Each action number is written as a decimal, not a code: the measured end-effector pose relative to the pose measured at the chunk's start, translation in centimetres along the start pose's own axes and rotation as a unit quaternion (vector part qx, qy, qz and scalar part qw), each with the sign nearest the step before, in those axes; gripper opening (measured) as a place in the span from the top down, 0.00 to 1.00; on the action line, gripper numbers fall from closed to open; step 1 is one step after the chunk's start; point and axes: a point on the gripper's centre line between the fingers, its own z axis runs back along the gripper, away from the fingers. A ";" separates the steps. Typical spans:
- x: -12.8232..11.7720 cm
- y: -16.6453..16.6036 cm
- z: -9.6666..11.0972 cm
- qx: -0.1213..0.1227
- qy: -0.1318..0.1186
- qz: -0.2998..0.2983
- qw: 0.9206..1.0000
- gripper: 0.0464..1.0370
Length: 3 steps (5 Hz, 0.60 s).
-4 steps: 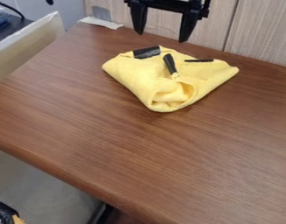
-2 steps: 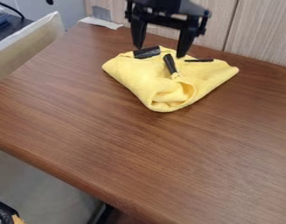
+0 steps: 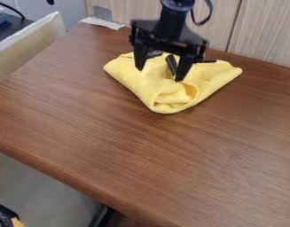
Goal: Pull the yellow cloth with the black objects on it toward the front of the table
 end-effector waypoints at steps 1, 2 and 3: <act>0.2 0.3 -2.3 -0.017 0.015 0.010 1.000 0.04; -0.2 0.3 -4.1 -0.038 0.031 0.020 0.999 0.04; -1.0 0.6 -4.2 -0.038 0.016 0.038 0.998 0.04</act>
